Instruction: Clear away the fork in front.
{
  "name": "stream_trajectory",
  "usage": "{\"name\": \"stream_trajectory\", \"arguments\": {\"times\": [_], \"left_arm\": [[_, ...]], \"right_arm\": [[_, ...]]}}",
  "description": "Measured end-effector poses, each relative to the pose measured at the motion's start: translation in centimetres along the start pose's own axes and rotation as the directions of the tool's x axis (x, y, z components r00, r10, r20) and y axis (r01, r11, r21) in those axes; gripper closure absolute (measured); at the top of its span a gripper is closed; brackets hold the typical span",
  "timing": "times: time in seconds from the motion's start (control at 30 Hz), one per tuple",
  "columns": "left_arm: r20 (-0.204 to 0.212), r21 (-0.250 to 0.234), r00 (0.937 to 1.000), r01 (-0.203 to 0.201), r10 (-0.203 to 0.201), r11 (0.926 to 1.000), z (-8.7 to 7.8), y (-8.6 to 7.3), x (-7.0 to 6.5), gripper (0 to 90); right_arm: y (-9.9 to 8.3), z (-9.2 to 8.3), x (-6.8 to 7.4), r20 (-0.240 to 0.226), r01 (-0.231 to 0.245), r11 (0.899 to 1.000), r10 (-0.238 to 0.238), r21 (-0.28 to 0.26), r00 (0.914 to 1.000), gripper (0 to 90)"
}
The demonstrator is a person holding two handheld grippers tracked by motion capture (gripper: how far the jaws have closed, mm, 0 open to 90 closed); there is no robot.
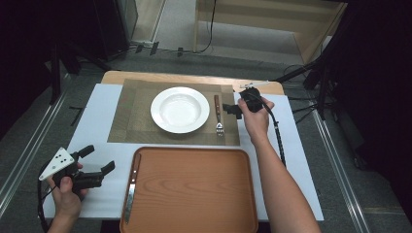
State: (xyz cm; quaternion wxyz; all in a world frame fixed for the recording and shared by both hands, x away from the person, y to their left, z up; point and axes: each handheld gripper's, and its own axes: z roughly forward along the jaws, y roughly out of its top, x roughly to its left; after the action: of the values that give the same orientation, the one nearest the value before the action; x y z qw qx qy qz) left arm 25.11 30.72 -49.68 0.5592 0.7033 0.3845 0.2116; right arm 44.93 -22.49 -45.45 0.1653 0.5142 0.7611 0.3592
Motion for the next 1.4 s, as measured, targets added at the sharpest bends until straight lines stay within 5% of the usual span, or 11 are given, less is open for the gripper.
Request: {"name": "stream_trajectory", "arguments": {"times": [0.33,0.67,0.87,0.97,1.4], "left_arm": [[0.004,0.000,1.0000,0.005,-0.004,1.0000,0.0,0.0,0.1,0.0],[0.003,-0.001,1.0000,0.007,-0.007,1.0000,0.0,0.0,0.1,0.0],[0.004,-0.001,1.0000,0.007,-0.007,1.0000,0.0,0.0,0.1,0.0],[0.004,0.002,1.0000,0.004,-0.004,1.0000,0.0,0.0,0.1,0.0],[0.005,0.002,1.0000,0.000,0.000,1.0000,0.0,0.0,0.1,0.0]], "right_arm": [[1.1,1.8,-0.3,-0.051,-0.069,0.992,0.075,0.107,0.9959,0.0],[0.8,3.9,0.9,0.029,-0.067,0.982,0.063,0.178,0.9976,28.1],[1.0,4.5,1.8,-0.001,-0.036,0.981,0.037,0.189,0.9993,44.9],[1.2,4.9,2.1,-0.019,-0.054,0.973,0.060,0.226,0.9980,47.9],[1.6,6.5,3.6,0.082,-0.101,0.955,0.081,0.278,0.9933,63.8]]}}
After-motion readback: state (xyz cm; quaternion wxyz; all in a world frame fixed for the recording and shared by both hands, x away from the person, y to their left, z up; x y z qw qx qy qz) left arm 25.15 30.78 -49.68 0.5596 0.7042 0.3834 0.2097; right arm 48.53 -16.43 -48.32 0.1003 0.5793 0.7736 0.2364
